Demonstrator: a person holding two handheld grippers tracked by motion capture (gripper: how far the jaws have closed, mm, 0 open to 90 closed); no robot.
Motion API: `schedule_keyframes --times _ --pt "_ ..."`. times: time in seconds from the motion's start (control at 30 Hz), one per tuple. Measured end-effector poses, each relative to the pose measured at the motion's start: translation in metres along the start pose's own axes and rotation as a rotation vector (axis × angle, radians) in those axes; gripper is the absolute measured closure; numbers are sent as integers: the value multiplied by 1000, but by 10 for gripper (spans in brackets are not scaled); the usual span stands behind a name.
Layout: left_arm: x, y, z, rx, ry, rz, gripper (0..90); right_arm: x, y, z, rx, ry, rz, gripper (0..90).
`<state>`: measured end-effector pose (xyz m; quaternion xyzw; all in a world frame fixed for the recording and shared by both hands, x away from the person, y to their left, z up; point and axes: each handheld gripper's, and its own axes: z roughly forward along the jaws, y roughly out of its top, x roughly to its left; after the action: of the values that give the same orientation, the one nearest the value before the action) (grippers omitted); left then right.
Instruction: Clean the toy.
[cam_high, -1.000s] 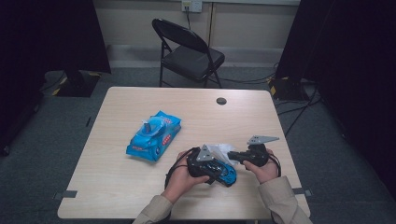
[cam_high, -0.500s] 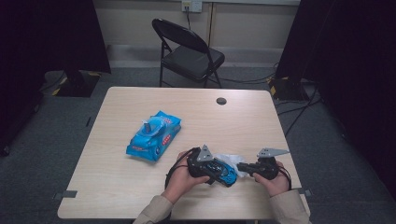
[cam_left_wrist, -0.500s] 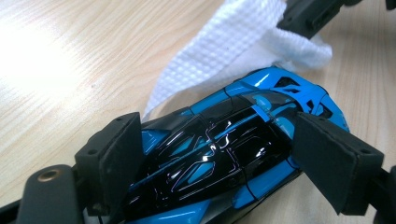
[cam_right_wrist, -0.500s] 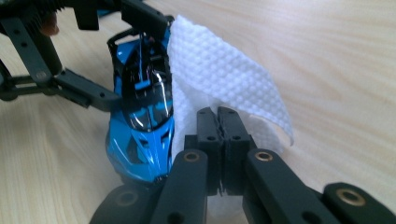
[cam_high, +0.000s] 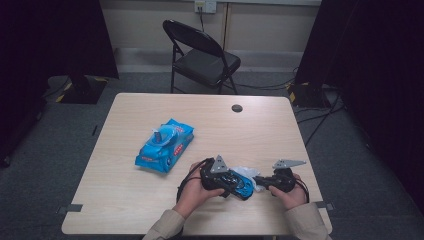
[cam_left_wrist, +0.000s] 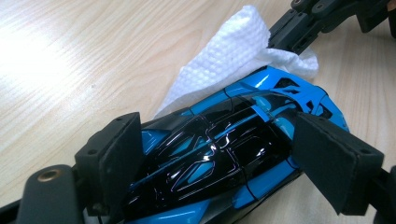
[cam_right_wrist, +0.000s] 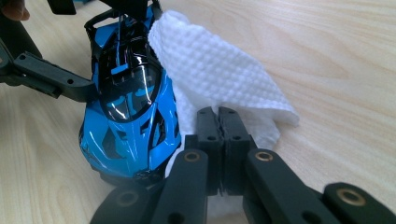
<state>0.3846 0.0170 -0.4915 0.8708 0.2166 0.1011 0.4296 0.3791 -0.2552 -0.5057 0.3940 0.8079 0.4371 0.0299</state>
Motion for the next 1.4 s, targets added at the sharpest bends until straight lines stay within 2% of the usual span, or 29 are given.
schedule_keyframes --times 0.33,0.77,0.93,1.4 --pt "0 0 0 0 5 -3 165 -1 5 4 17 2 -6 890" --pt "0 1 0 6 6 2 165 -6 20 21 28 44 21 889" --pt "-1 1 1 1 6 0 165 -1 29 33 41 38 -17 888" --pt "0 1 1 7 2 3 165 7 46 52 63 33 -37 887"
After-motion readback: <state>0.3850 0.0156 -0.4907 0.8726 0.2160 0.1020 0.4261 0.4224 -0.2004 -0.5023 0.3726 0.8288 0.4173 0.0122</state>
